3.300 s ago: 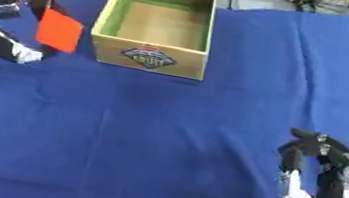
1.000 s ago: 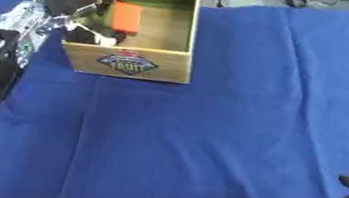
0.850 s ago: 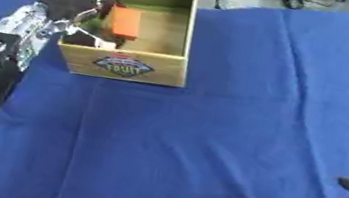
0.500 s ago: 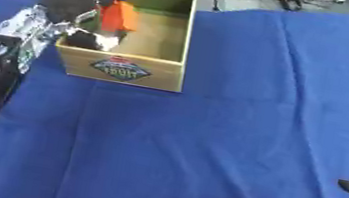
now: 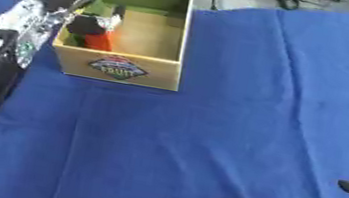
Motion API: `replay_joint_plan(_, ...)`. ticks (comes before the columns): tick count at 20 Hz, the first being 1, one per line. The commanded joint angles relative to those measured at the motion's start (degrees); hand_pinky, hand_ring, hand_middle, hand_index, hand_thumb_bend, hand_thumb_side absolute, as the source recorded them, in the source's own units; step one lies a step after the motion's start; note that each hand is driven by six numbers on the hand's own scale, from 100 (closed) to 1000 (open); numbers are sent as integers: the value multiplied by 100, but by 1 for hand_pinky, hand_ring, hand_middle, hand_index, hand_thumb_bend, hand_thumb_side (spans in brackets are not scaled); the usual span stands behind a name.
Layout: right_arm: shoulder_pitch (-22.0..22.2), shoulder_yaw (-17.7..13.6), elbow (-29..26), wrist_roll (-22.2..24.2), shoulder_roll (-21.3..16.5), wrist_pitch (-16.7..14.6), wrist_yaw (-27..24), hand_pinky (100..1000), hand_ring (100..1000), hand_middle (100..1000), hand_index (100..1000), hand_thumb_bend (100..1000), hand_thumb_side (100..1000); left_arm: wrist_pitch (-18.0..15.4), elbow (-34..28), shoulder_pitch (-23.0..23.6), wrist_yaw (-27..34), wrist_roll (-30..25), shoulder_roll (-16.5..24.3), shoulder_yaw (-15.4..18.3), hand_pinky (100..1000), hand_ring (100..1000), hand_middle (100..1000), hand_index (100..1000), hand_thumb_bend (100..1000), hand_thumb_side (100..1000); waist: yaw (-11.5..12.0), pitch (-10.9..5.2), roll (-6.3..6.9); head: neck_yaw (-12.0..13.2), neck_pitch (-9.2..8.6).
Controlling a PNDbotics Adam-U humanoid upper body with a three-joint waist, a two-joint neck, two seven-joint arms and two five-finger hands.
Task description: Pick up objects on the table and place them in the box.
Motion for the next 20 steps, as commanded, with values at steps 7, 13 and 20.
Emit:
replay_joint_plan(7, 54, -187, -112, -303, -200, -46, -181, 740, 501, 431, 507, 100, 474, 842, -2917, 652, 6049, -1285, 280, 21, 100, 445, 547, 826, 100, 884, 347, -366, -86, -407, 351)
replay_joint_plan(13, 131, -333, -112, -513, -402, -97, -408, 734, 504, 437, 510, 100, 468, 1952, -4745, 1571, 8975, -1685, 619, 423, 130, 439, 527, 801, 106, 937, 764, -579, -187, -614, 533)
replay_joint_plan(20, 278, -475, -112, -633, -448, -120, -477, 733, 504, 438, 510, 100, 469, 1965, -5852, 2701, 9866, -1449, 670, 808, 151, 447, 525, 794, 122, 926, 1200, -727, -327, -761, 627)
